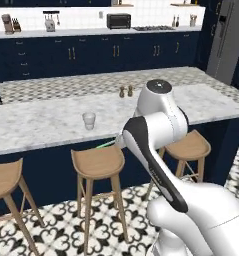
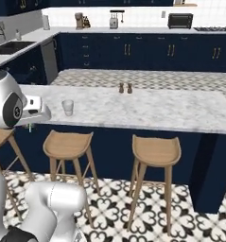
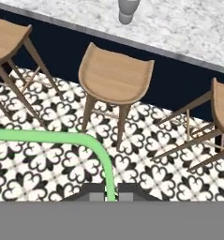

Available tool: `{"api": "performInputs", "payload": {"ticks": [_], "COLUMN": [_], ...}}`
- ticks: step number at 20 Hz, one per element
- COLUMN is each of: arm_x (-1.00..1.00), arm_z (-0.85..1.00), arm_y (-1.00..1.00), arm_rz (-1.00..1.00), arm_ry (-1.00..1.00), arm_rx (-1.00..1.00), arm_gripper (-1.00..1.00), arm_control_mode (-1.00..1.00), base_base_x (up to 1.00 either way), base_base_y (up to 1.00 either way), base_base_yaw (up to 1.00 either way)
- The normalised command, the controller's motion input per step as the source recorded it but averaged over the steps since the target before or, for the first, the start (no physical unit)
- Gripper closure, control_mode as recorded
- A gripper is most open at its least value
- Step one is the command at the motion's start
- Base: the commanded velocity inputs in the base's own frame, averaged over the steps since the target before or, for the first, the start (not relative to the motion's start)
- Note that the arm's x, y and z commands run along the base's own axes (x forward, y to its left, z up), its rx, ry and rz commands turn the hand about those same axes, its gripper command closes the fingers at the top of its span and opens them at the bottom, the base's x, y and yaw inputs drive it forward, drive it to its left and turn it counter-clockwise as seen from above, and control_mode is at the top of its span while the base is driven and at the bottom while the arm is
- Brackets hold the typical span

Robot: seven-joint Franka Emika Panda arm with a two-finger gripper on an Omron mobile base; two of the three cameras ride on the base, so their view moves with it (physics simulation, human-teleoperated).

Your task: Take a straw from the drawer in front and place it inside the glass cup on the dining counter.

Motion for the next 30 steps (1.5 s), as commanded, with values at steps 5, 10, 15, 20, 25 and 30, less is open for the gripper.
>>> {"api": "performInputs", "payload": {"ticks": [5,10,15,20,25,30], "arm_x": [0.0,0.0,0.0,0.6,0.91,0.54], "arm_z": [0.0,0.0,0.0,0.0,0.04,0.17], "arm_y": [0.0,0.0,0.0,0.06,-0.11,0.03], "arm_rz": [0.0,0.0,0.0,-0.05,0.0,0.0], "arm_ry": [0.0,0.0,0.0,0.04,0.0,0.0], "arm_rx": [0.0,0.0,0.0,0.0,-0.14,-0.41], "arm_gripper": [1.0,1.0,1.0,1.0,1.0,1.0], "arm_control_mode": [1.0,1.0,1.0,-1.0,-1.0,-1.0], "base_base_x": [0.77,0.97,1.0,0.4,0.0,0.0], "base_base_y": [0.72,0.68,0.55,0.19,0.0,0.0], "base_base_yaw": [-0.4,-0.27,-0.22,-0.08,0.0,0.0]}}
